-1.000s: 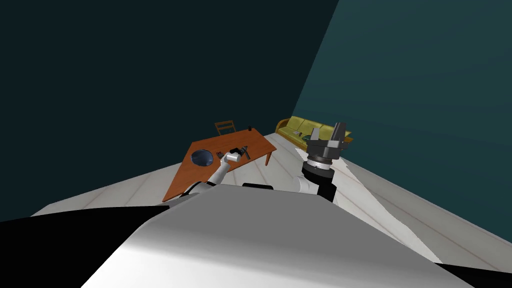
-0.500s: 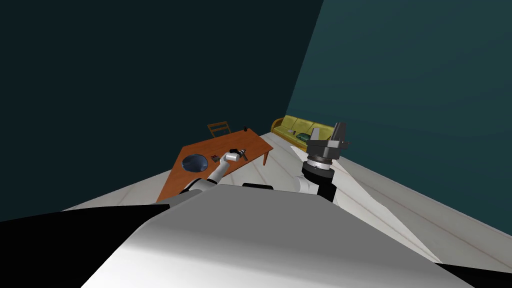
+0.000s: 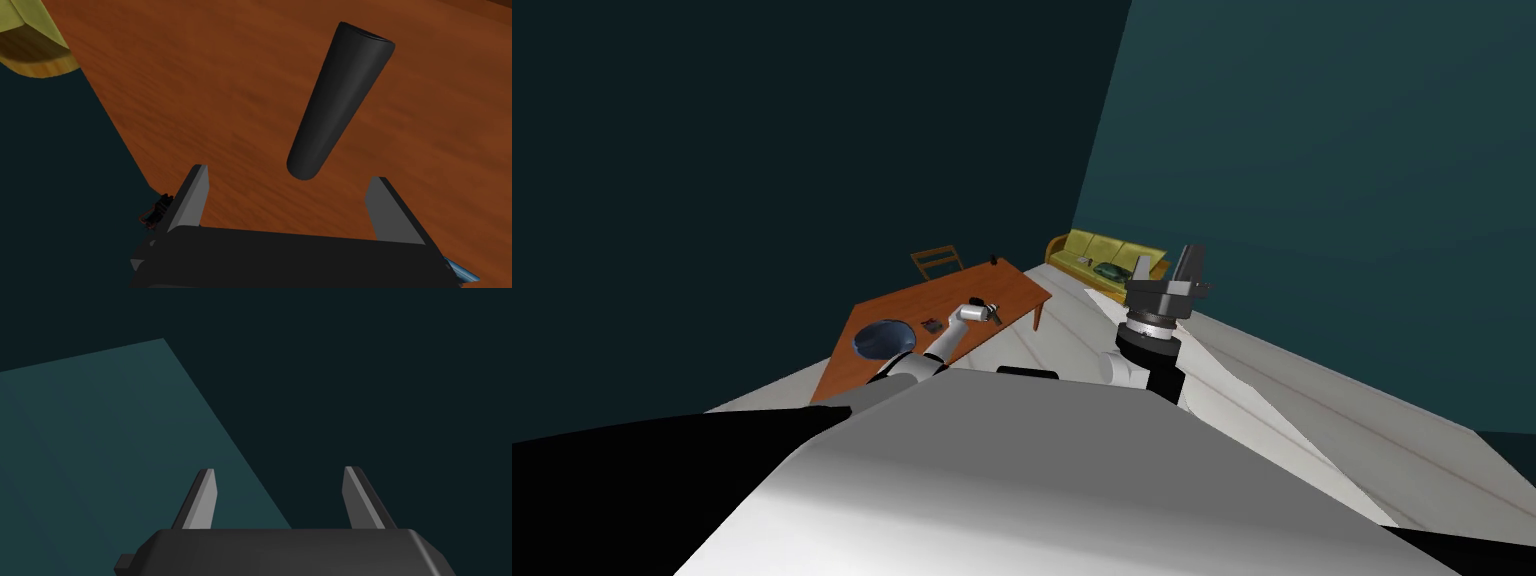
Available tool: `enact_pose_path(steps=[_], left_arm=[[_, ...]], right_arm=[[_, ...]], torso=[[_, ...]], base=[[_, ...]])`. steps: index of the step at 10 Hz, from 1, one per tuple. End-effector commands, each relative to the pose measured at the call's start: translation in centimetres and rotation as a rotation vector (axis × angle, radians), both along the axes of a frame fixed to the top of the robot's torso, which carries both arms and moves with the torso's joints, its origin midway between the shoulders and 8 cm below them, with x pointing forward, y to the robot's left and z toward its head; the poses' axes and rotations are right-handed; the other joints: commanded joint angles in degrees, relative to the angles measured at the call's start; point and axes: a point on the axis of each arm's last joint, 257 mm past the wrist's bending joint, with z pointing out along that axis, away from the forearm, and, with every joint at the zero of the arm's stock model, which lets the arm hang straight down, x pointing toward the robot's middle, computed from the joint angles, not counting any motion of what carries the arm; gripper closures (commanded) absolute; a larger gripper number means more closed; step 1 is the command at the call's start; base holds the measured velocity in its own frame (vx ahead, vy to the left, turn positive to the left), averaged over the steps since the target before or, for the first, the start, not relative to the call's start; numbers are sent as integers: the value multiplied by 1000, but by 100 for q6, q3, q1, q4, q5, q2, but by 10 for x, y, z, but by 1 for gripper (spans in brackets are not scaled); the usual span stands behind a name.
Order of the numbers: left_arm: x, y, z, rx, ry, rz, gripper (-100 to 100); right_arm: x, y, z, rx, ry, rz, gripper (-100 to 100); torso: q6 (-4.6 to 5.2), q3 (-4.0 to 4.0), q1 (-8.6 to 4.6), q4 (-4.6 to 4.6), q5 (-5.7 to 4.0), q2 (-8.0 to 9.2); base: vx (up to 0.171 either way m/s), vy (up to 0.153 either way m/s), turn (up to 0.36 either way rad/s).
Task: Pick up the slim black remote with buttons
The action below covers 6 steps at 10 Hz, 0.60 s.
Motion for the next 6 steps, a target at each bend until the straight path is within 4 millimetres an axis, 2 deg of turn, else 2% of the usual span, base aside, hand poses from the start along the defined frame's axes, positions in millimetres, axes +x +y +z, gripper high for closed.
enact_pose_path(steps=[1, 2, 3, 6], left_arm=[[-13, 16, -12, 22, 74, 3, -100], [-17, 19, -17, 24, 87, 7, -100], [-26, 33, -24, 41, 140, 11, -100], [-50, 52, -40, 57, 241, 26, -100]], right_arm=[[0, 0, 0, 0, 0, 0, 0], [0, 0, 0, 0, 0, 0, 0], [0, 0, 0, 0, 0, 0, 0], [0, 0, 0, 0, 0, 0, 0]], torso=[[0, 0, 0, 0, 0, 0], [8, 0, -2, 0, 0, -1], [0, -1, 2, 0, 0, -2], [4, -4, 3, -1, 0, -7]], base=[[21, 11, -339], [25, 23, -148], [43, 20, -217], [34, 22, -193]])
